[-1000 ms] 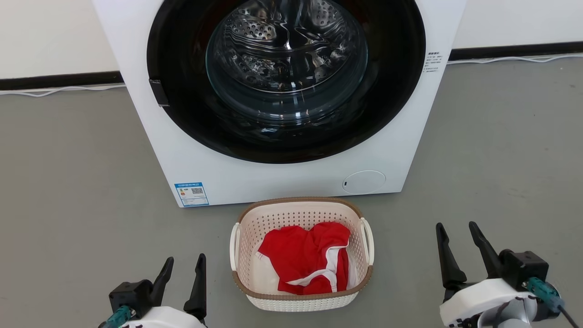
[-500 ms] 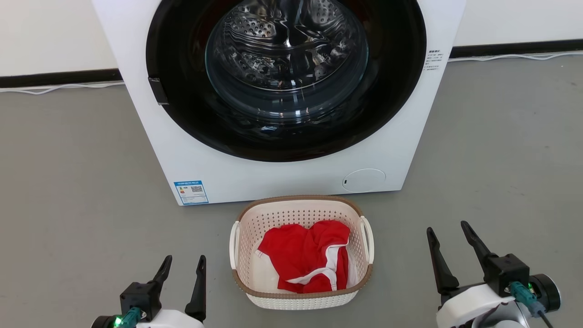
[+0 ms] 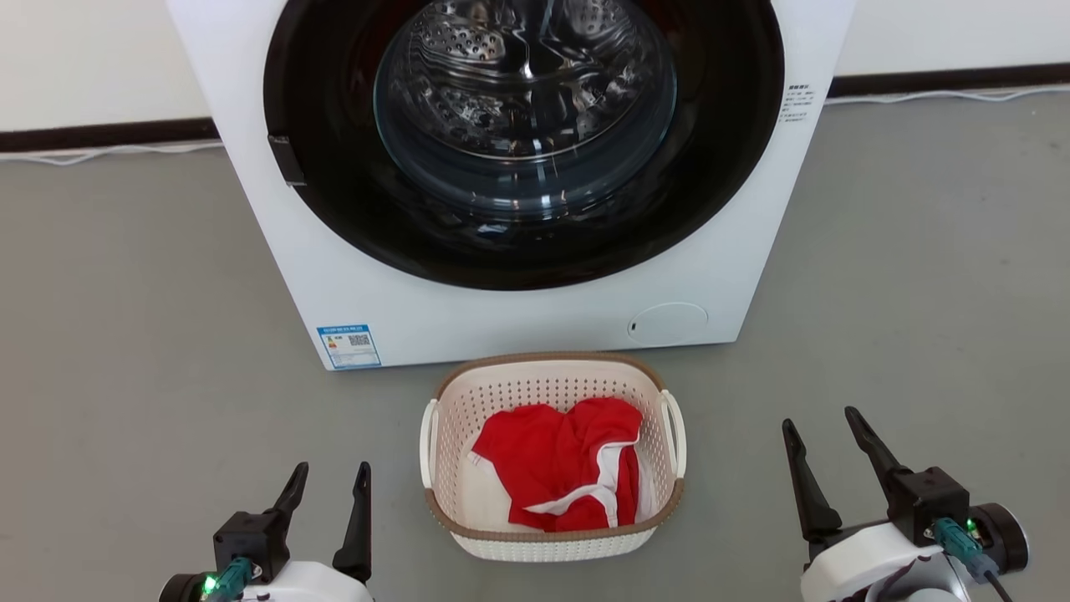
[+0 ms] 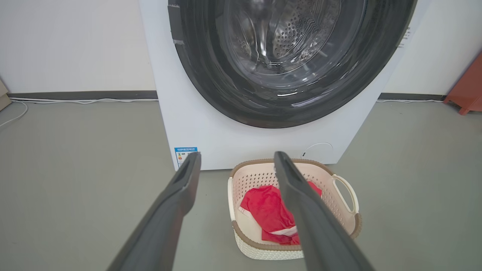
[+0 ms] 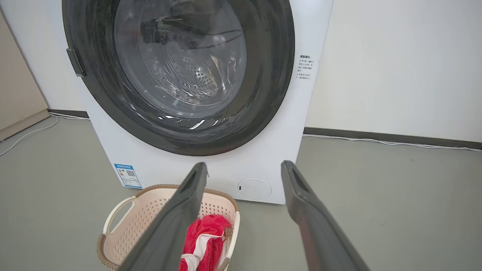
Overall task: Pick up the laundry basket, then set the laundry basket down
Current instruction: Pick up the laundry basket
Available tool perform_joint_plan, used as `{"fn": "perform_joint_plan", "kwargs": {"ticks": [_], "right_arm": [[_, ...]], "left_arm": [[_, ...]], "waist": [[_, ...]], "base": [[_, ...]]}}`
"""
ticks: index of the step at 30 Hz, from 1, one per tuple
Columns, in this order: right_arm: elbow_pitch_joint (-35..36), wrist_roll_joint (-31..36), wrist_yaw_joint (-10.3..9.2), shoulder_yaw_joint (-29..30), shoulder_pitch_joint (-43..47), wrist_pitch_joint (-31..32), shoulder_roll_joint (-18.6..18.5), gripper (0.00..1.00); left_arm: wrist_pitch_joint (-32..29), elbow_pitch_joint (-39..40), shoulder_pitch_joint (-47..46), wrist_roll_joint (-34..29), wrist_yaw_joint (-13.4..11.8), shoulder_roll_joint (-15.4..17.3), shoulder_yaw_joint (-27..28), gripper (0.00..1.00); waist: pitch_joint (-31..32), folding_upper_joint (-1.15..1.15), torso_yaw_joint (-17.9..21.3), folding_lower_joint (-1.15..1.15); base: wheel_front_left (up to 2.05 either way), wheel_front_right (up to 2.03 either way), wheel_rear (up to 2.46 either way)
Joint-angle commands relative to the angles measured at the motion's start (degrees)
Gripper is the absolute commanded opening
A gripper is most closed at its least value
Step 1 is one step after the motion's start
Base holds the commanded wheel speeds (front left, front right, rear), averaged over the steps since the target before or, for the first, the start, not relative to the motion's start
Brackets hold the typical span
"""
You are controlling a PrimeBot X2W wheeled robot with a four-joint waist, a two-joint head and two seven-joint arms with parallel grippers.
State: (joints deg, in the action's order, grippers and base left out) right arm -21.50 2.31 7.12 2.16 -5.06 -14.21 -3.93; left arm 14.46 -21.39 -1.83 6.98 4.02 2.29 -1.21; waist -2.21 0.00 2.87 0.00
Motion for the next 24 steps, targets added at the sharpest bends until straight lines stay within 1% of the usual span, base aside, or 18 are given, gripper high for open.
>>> {"fn": "perform_joint_plan", "kwargs": {"ticks": [1, 7, 16, 20, 21, 24], "right_arm": [[0.37, -0.72, 0.36, -1.20, -2.71, -0.79, -0.27, 1.00], [-1.82, -1.97, 0.36, -1.80, -5.24, -0.79, -0.22, 1.00], [-6.11, -2.21, 0.36, -0.72, -13.53, -0.79, 0.23, 1.00], [-10.34, -1.46, 0.36, -0.20, -18.21, -0.79, 0.38, 1.00], [-13.15, -1.37, 0.36, -0.64, -20.69, -0.79, 0.46, 1.00], [-17.79, -1.33, 0.36, -1.42, -24.37, -0.79, 0.56, 1.00]], "left_arm": [[0.54, 1.09, -2.90, 0.03, -0.79, 0.59, 1.86, 1.00], [0.54, 0.46, -4.87, 0.02, -0.87, 0.59, 1.82, 1.00], [0.54, -1.64, -12.59, 0.30, -1.36, 0.59, 0.73, 1.00], [0.54, -5.39, -17.69, 1.46, -2.04, 0.59, -0.63, 1.00], [0.54, -7.71, -20.34, 2.11, -2.36, 0.59, -1.46, 1.00], [0.54, -12.54, -24.22, 3.20, -3.08, 0.59, -2.45, 1.00]], "waist": [[-0.72, 0.00, 0.00, 0.00], [-4.26, 0.00, 0.19, 0.00], [-15.10, 0.00, 0.25, 0.00], [-20.43, 0.00, 0.02, 0.00], [-22.85, 0.00, 0.01, 0.00], [-26.03, 0.00, 0.01, 0.00]], "base": [[0.00, 0.00, 0.00], [0.00, 0.00, 0.00], [0.00, 0.00, 0.00], [0.00, 0.00, 0.00], [0.00, 0.00, 0.00], [0.00, 0.00, 0.00]]}}
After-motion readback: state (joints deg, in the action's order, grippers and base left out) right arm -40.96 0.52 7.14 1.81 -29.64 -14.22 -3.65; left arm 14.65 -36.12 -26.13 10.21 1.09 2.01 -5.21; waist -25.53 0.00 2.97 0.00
